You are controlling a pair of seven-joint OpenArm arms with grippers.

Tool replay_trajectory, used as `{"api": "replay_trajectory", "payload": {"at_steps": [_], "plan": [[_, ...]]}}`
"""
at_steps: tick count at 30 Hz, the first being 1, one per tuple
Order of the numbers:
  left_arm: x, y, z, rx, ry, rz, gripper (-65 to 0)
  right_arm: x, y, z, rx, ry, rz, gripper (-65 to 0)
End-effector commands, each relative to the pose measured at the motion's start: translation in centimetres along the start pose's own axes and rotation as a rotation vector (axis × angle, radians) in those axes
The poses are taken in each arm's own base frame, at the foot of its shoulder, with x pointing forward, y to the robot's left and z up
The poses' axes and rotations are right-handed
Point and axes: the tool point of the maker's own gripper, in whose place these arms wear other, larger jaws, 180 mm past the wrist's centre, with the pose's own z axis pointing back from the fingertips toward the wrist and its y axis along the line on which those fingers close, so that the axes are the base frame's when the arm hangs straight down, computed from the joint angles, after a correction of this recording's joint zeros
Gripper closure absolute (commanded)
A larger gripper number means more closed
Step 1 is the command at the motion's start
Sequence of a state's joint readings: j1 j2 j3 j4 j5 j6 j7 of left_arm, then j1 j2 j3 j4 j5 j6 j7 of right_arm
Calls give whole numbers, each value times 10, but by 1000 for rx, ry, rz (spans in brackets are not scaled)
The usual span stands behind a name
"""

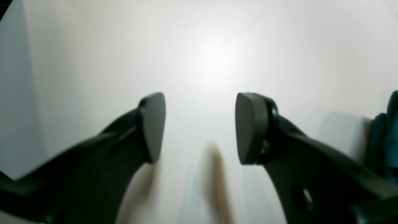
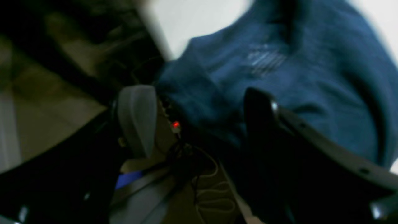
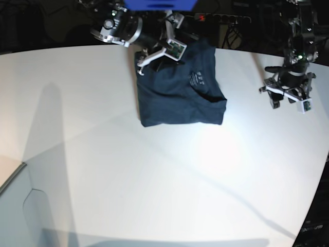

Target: Layout the t-shirt on the table in an organized manner, then fold the t-shirt properly

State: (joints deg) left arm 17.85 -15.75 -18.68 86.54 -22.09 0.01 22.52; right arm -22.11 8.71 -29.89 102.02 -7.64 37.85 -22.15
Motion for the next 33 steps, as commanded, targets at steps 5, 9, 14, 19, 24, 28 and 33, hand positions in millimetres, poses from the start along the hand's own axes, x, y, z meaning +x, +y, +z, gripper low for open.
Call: {"api": "replay_trajectory", "payload": {"at_steps": [5, 9, 14, 19, 24, 28, 33], "plan": [[19, 4, 1, 4, -55, -18, -347, 13, 28, 5, 96, -38, 63, -440], [20, 2, 2, 1, -59, -16, -347, 13, 12, 10, 48, -39, 52, -440], [31, -11, 16, -46, -96, 15, -349, 10, -23, 18, -51, -41, 21, -440], [21, -27, 32, -134, -73, 163, -420, 18, -83, 33, -241, -83, -65, -440], [-4, -37, 40, -165, -16, 300, -429, 22, -131, 53, -401, -125, -138, -440], [-24, -62, 45, -222, 52, 351, -429, 21, -157, 68, -485, -135, -163, -440], [-43, -108, 46, -324, 154, 341, -429, 18, -168, 77, -522, -131, -168, -440]]}}
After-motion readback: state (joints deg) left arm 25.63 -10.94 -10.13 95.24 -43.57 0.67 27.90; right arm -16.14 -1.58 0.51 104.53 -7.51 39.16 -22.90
